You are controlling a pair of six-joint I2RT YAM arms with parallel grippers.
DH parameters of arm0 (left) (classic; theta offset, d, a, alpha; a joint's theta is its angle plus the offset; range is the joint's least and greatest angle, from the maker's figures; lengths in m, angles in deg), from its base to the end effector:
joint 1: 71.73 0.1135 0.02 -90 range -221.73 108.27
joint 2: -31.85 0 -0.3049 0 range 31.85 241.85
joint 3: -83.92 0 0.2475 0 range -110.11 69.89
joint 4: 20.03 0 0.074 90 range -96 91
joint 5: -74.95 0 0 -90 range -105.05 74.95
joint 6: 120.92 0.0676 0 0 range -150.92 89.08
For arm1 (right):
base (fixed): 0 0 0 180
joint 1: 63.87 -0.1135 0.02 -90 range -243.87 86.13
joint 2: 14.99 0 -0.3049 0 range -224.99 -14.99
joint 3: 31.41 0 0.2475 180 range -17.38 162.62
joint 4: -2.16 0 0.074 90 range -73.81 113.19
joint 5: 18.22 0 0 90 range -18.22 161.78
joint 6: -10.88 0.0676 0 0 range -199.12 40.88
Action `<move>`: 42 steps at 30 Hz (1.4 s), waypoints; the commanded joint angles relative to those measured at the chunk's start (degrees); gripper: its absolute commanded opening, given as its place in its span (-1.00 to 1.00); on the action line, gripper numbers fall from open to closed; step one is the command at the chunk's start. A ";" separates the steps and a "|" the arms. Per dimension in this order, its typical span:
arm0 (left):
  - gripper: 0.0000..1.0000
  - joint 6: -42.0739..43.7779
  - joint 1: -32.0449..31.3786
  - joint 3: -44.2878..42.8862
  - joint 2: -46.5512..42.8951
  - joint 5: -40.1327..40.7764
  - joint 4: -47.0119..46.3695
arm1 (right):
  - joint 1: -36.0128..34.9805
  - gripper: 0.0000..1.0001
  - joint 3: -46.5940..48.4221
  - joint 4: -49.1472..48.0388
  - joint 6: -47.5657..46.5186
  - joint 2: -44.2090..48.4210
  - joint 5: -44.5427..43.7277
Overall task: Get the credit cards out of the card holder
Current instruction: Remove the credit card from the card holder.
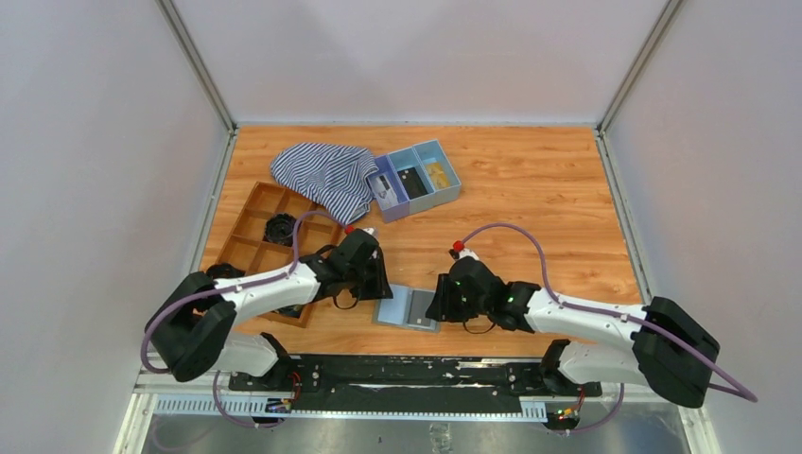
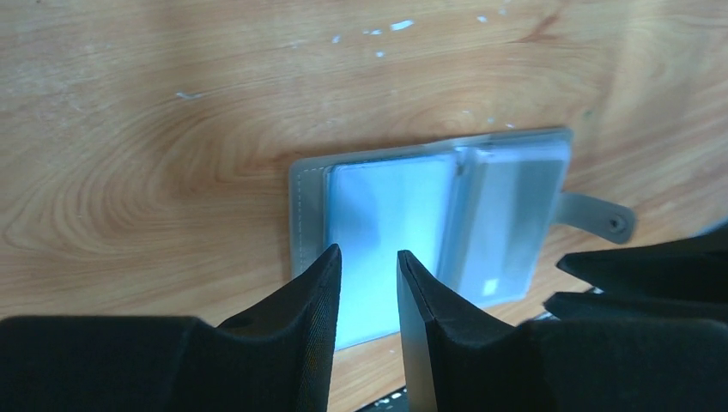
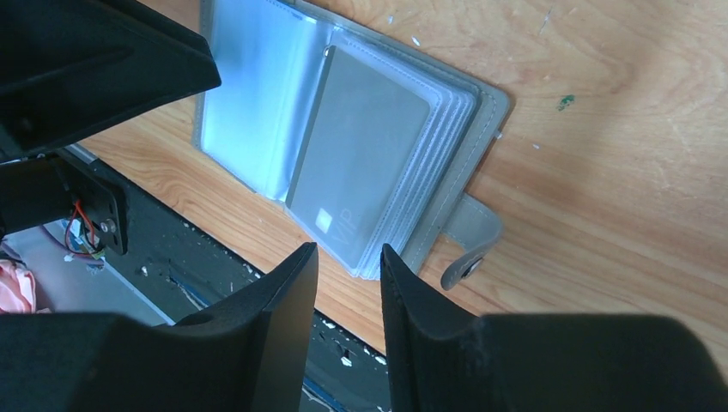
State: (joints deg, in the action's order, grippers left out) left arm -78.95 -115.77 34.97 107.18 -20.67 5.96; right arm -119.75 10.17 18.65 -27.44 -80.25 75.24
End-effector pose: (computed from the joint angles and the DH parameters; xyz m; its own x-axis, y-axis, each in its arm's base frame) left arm 0.1757 -0.1791 0.1866 -0.9270 -0.1328 -0.3506 0.0681 0.8599 -0.5058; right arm 0.1240 0.1904 0.1998 -0.8930 0.0782 -0.4433 -0.2445 0.7425 0.6236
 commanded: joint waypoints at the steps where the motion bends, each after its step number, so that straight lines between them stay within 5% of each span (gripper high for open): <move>1: -0.31 0.72 -0.27 0.90 3.04 2.62 -0.45 | -0.63 -0.26 1.09 -1.87 0.62 -1.92 -0.41; 14: -0.33 -1.27 -0.27 4.31 10.34 -1.65 -8.62 | -0.59 -0.31 2.65 -4.04 -1.16 -5.66 0.57; 28: -0.33 -0.42 -0.27 3.42 10.16 -1.60 -7.33 | -0.67 -0.34 5.97 -4.22 -2.99 -5.04 2.49; 42: -0.28 5.04 5.99 -5.40 -8.65 7.28 16.39 | -1.25 -0.28 13.35 -7.89 -5.57 -16.79 6.47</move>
State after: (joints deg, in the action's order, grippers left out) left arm -77.16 -112.09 34.03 104.88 -18.88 10.88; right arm -119.90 20.95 12.31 -31.13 -94.37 80.36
